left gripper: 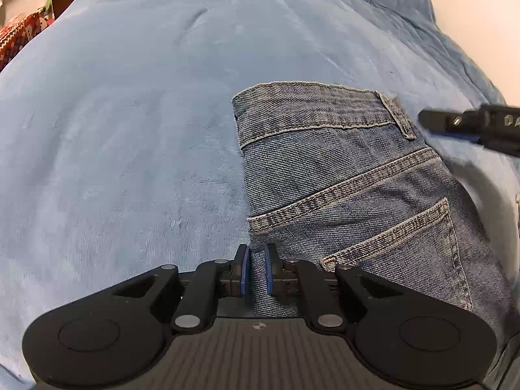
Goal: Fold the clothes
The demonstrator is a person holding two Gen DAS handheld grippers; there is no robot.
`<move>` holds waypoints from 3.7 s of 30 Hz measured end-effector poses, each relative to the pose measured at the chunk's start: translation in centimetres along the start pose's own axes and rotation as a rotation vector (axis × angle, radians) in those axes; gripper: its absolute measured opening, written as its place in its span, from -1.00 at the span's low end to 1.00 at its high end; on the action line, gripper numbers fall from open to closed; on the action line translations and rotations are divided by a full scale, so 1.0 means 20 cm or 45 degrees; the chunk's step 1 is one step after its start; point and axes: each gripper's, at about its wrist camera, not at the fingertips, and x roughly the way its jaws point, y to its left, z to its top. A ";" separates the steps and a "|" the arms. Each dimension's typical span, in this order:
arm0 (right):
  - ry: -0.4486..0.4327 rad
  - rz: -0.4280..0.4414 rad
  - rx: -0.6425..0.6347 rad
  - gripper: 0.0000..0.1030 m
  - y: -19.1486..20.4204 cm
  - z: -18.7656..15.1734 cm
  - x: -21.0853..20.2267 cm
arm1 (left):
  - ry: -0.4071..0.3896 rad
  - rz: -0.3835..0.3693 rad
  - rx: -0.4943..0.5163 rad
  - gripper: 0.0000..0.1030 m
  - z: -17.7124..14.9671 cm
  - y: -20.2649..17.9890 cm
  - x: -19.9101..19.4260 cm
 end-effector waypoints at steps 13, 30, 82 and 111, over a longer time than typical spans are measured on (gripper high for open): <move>-0.053 0.010 0.019 -0.91 0.00 -0.04 -0.11 | -0.044 -0.110 -0.102 -0.81 0.04 0.04 -0.13; -0.155 0.065 0.083 -0.62 -0.11 -0.04 -0.17 | 0.021 -0.165 -0.065 -0.81 -0.02 0.00 -0.05; -0.010 -0.018 -0.227 -0.83 0.02 -0.92 -1.10 | -0.052 -0.386 -0.021 -0.83 -0.11 -0.24 -0.40; 0.181 0.066 0.143 -0.30 -0.53 -1.17 -1.23 | 0.368 -0.300 -0.337 -0.26 -0.88 0.13 -0.49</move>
